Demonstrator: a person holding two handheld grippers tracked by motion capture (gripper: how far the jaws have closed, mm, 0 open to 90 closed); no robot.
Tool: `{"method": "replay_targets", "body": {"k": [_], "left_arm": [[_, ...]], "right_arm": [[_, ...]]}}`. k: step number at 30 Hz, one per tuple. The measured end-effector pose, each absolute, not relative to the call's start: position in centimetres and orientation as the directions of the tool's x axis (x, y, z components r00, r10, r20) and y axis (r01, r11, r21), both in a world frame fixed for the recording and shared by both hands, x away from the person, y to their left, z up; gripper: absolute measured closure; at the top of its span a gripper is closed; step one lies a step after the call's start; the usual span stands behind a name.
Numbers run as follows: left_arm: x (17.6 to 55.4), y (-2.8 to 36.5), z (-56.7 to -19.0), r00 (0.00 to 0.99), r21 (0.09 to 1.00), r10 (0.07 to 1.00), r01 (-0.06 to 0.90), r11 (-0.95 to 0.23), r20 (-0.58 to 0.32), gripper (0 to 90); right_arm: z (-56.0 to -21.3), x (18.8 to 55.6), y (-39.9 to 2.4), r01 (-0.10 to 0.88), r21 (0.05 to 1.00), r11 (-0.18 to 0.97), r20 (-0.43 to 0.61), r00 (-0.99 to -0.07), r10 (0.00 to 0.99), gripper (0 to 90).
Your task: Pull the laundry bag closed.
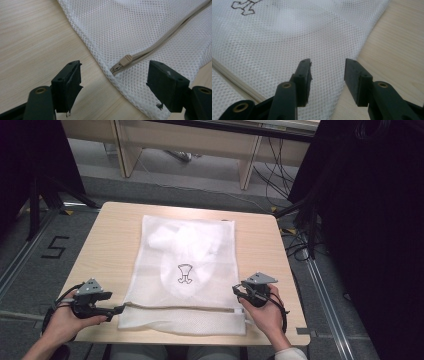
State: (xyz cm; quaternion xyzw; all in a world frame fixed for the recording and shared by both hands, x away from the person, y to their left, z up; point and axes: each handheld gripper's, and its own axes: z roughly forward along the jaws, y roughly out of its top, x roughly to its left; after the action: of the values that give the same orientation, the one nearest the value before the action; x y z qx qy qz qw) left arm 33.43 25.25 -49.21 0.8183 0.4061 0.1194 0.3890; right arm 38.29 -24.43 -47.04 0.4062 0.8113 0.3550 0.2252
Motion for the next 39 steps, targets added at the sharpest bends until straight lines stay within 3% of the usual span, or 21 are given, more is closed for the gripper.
{"method": "replay_targets", "body": {"k": [12, 39], "left_arm": [[33.2, 25.3, -49.2, 0.637, 0.728, 0.762, 0.577, -0.371, -0.117, 26.4], [33.1, 25.2, -49.3, 0.632, 0.726, 0.763, 0.588, -0.357, -0.137, 25.3]], "right_arm": [[-46.4, 37.6, -21.5, 0.464, 0.763, 0.450, -0.036, -0.665, 0.746, 65.9], [-46.3, 38.2, -8.7, 0.311, 0.761, 0.569, -0.045, -0.850, 0.524, 65.6]]}}
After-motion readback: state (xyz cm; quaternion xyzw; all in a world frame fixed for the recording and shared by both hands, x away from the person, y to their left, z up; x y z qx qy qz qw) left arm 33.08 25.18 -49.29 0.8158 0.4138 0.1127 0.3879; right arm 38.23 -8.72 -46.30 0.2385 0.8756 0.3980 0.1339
